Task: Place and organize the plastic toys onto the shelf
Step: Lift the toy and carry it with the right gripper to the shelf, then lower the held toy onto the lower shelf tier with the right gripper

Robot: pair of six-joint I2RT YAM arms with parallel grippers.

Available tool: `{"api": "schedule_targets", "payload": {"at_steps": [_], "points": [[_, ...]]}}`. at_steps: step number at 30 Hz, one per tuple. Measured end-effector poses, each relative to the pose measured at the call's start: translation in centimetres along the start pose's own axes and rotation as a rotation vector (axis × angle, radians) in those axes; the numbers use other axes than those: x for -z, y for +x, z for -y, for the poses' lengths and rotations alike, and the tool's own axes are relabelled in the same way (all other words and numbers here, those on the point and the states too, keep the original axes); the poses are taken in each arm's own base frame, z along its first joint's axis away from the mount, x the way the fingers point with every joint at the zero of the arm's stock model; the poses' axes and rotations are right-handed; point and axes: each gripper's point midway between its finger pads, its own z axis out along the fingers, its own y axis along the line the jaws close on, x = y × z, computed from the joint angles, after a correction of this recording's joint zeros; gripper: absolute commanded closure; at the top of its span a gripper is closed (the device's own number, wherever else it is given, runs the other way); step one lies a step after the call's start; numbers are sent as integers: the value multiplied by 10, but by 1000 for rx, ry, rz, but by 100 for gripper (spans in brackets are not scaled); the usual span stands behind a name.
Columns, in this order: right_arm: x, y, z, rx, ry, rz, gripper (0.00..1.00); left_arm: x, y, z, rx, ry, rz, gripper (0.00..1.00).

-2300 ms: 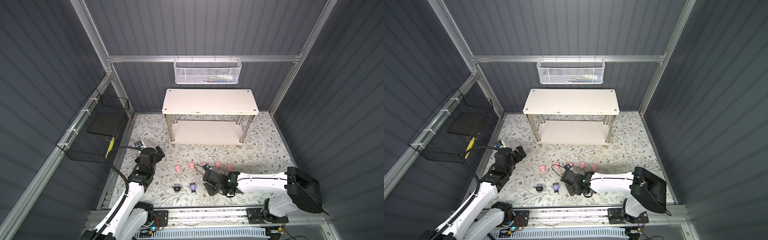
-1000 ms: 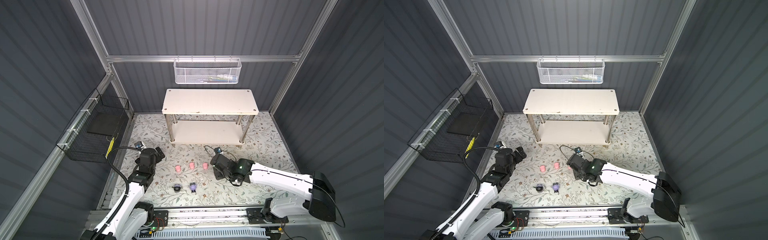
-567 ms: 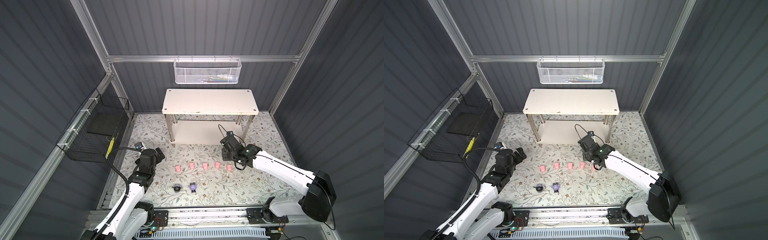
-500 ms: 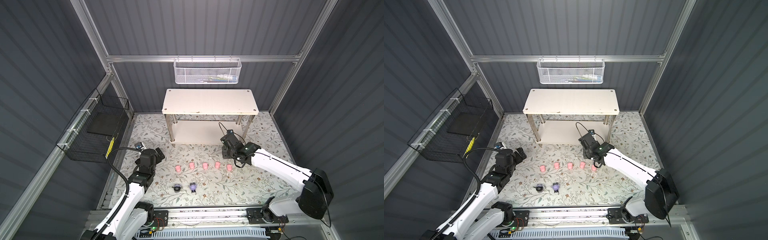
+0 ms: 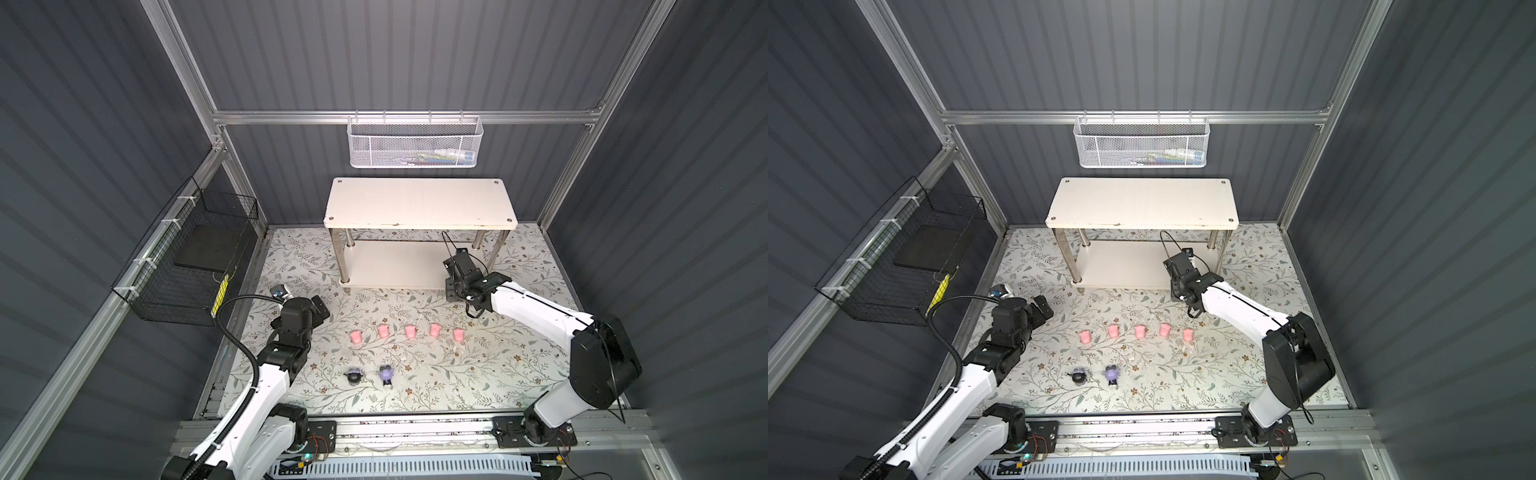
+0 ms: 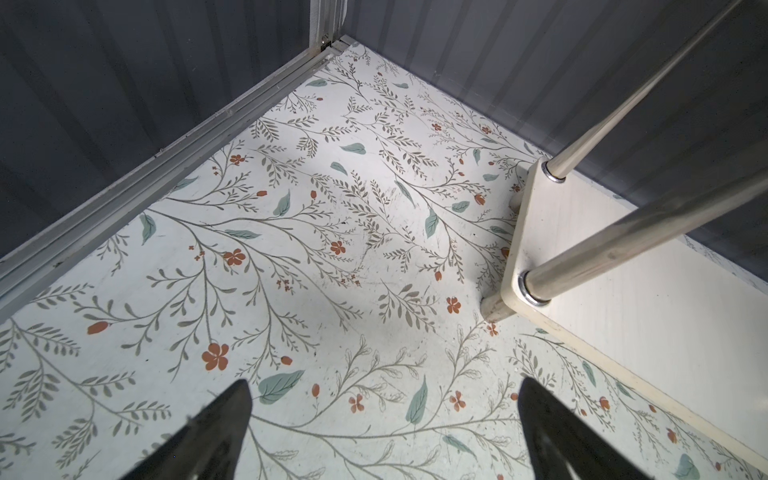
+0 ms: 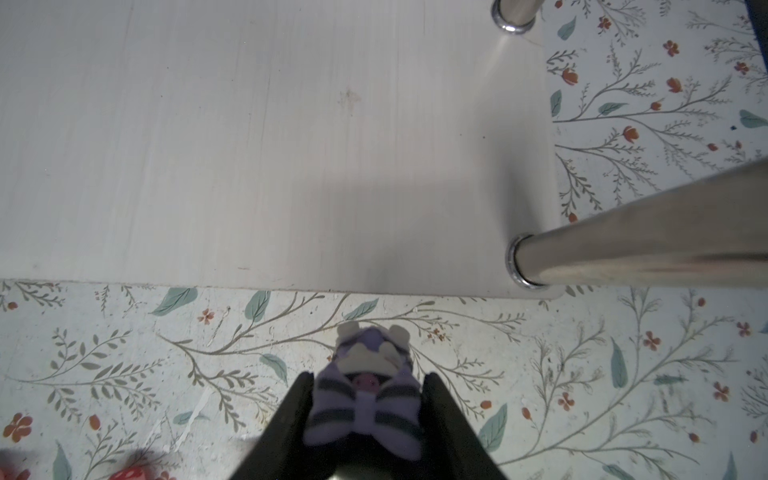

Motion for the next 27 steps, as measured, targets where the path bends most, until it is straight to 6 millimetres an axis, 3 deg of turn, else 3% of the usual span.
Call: {"api": "schedule_targets", "payload": {"at_steps": [8, 18, 27], "points": [[-20, -9, 1, -27, 9, 23, 64, -3, 1, 1, -6, -2, -4, 0], [-30, -31, 6, -69, 12, 69, 64, -3, 0, 2, -3, 2, 3, 0], [-43, -35, 8, -73, 23, 65, 64, -5, 3, 1, -8, -5, -8, 0]]}}
